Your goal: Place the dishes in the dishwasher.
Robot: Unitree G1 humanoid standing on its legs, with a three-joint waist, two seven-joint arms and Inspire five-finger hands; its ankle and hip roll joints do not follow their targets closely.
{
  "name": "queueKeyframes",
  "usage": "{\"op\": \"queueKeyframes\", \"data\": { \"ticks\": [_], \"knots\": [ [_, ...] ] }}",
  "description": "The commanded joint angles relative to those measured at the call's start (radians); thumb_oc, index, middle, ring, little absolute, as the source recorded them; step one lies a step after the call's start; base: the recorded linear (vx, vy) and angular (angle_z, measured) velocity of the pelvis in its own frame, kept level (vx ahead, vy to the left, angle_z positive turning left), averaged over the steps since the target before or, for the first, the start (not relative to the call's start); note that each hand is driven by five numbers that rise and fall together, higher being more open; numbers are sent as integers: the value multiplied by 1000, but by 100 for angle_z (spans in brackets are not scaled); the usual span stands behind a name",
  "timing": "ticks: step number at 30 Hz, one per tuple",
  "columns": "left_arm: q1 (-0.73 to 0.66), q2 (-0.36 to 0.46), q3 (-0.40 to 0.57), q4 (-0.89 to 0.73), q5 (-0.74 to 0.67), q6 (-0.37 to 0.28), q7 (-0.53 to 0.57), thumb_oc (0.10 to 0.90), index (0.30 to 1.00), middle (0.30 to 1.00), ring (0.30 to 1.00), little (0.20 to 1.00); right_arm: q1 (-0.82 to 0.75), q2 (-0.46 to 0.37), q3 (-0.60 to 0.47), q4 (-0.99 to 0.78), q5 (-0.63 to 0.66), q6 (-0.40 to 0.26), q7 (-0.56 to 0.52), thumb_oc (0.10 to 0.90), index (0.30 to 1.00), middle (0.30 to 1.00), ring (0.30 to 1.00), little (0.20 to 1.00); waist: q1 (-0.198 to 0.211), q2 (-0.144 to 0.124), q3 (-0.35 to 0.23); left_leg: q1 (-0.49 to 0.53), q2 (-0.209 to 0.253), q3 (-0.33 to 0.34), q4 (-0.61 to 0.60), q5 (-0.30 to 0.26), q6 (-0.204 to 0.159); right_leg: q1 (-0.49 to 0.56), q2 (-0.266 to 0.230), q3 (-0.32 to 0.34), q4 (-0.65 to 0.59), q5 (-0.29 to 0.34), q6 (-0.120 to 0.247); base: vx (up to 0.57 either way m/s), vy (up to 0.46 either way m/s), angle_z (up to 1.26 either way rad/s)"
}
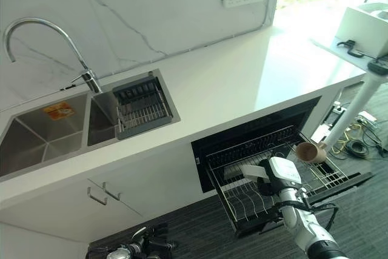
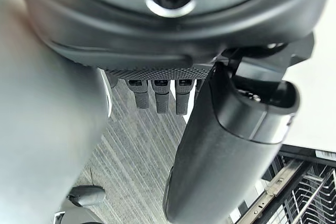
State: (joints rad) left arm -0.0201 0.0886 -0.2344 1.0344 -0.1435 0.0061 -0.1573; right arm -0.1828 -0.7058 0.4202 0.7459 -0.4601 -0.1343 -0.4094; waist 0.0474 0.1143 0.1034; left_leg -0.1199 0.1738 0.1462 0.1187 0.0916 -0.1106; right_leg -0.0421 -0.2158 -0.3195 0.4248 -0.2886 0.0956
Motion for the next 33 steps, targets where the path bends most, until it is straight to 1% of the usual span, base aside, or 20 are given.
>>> {"op": "queueKeyframes", "data": {
  "ticks": [1, 3, 5, 10, 12, 14, 15, 16, 17, 18, 19, 20, 22, 25, 28, 29, 32, 33],
  "knots": [
    [170, 236, -30, 84, 30, 178, 49, 800, 900, 900, 900, 900, -180, 36, -69, -23, 54, 11, -100, 400, 300, 300, 300, 300, 52, -67, 41, 39, 30, -2, 181, -243, 2, 56, -29, -32, -125, 87, 35, 0, 7, 7],
    [166, 234, -39, 91, 31, 176, 48, 800, 900, 900, 900, 900, -199, 50, -62, 24, 61, 22, -116, 400, 300, 300, 300, 300, 59, -64, 41, 36, 28, -7, 181, -241, 2, 58, -30, -37, -125, 86, 35, -4, 7, 11],
    [163, 234, -55, 96, 44, 167, 45, 800, 900, 900, 900, 900, -223, 81, -45, 82, 46, 57, -126, 400, 300, 300, 300, 300, 75, -56, 44, 34, 24, -16, 181, -237, 0, 68, -34, -51, -125, 86, 33, -3, 9, 20],
    [168, 238, -55, 90, 37, 163, 42, 800, 900, 900, 900, 900, -245, 98, -24, 142, 64, 79, -82, 400, 300, 300, 300, 300, 88, -53, 42, 33, 21, -23, 181, -233, -1, 75, -38, -61, -125, 84, 32, 5, 8, 9],
    [165, 239, -59, 90, 35, 162, 41, 800, 900, 900, 900, 900, -255, 102, -22, 175, 81, 80, -38, 400, 300, 300, 300, 300, 93, -51, 47, 34, 22, -25, 181, -230, -3, 80, -38, -63, -125, 84, 32, -19, 0, 11],
    [152, 249, -57, 74, 27, 171, 35, 800, 900, 900, 900, 900, -244, 106, -20, 245, 110, 81, 114, 400, 300, 300, 300, 300, 98, -50, 59, 35, 23, -28, 181, -228, -7, 87, -43, -70, -125, 84, 33, -66, -6, 10],
    [151, 249, -57, 73, 27, 171, 35, 800, 900, 900, 900, 900, -245, 105, -20, 245, 110, 81, 114, 400, 300, 300, 300, 300, 97, -51, 57, 29, 22, -29, 181, -223, -5, 81, -44, -71, -125, 88, 32, -38, -25, 10],
    [151, 250, -53, 72, 35, 173, 35, 800, 900, 900, 900, 900, -230, 112, -20, 263, 122, 89, 138, 593, 589, 589, 589, 589, 98, -52, 59, 35, 22, -28, 181, -229, -5, 88, -44, -72, -125, 84, 33, -20, -20, 8],
    [151, 249, -53, 76, 39, 170, 37, 800, 900, 900, 900, 900, -212, 124, -23, 295, 124, 89, 161, 800, 900, 900, 900, 900, 98, -54, 59, 33, 21, -27, 181, -225, -2, 86, -45, -73, -125, 88, 32, 6, -37, 8],
    [152, 251, -52, 77, 48, 171, 35, 800, 900, 900, 900, 900, -201, 131, -22, 310, 142, 111, 181, 800, 900, 900, 900, 900, 99, -56, 61, 41, 23, -25, 181, -230, -4, 93, -45, -74, -125, 84, 33, 2, -37, 5],
    [147, 255, -52, 78, 68, 173, 28, 800, 900, 900, 900, 900, -182, 145, -32, 332, 189, 160, 207, 800, 900, 900, 900, 900, 99, -57, 61, 42, 25, -25, 181, -229, -4, 95, -45, -75, -125, 85, 32, 18, -36, 9],
    [144, 256, -56, 81, 78, 172, 25, 800, 900, 900, 900, 900, -177, 153, -40, 343, 203, 167, 222, 800, 900, 900, 900, 900, 98, -57, 64, 45, 25, -26, 181, -230, -3, 98, -43, -73, -125, 84, 31, 22, -33, 4],
    [130, 257, -61, 93, 91, 170, 18, 800, 900, 900, 900, 900, -171, 174, -58, 356, 278, 197, 267, 800, 900, 900, 900, 900, 90, -59, 58, 42, 24, -26, 181, -227, 0, 89, -40, -67, -125, 90, 29, 0, 0, 0],
    [119, 258, -56, 96, 89, 172, 15, 800, 900, 900, 900, 900, -163, 183, -75, 348, 303, 198, 282, 800, 900, 900, 900, 900, 79, -61, 57, 46, 27, -18, 181, -228, 1, 84, -36, -55, -125, 91, 29, 7, -1, -2],
    [110, 261, -55, 92, 98, 173, 9, 800, 900, 900, 900, 900, -159, 181, -83, 322, 293, 202, 296, 800, 900, 900, 900, 900, 66, -67, 58, 52, 31, -6, 181, -231, 3, 79, -33, -43, -125, 94, 32, 11, -9, -10],
    [102, 263, -54, 94, 101, 173, 7, 800, 900, 900, 900, 900, -158, 174, -89, 312, 298, 212, 299, 800, 900, 900, 900, 900, 58, -72, 58, 56, 34, 2, 181, -234, 4, 75, -32, -36, -125, 97, 33, 1, -8, -6],
    [95, 260, -55, 100, 109, 169, 10, 800, 900, 900, 900, 900, -155, 165, -111, 301, 355, 255, 366, 800, 900, 900, 900, 900, 45, -83, 57, 66, 37, 16, 181, -241, 6, 69, -31, -24, -125, 100, 36, 10, -4, -10],
    [94, 264, -52, 97, 112, 174, 7, 800, 900, 900, 900, 900, -159, 150, -129, 268, 411, 276, 380, 800, 900, 900, 900, 900, 38, -88, 58, 72, 38, 21, 181, -243, 7, 67, -30, -17, -125, 103, 37, 14, -3, -14]
  ]
}}
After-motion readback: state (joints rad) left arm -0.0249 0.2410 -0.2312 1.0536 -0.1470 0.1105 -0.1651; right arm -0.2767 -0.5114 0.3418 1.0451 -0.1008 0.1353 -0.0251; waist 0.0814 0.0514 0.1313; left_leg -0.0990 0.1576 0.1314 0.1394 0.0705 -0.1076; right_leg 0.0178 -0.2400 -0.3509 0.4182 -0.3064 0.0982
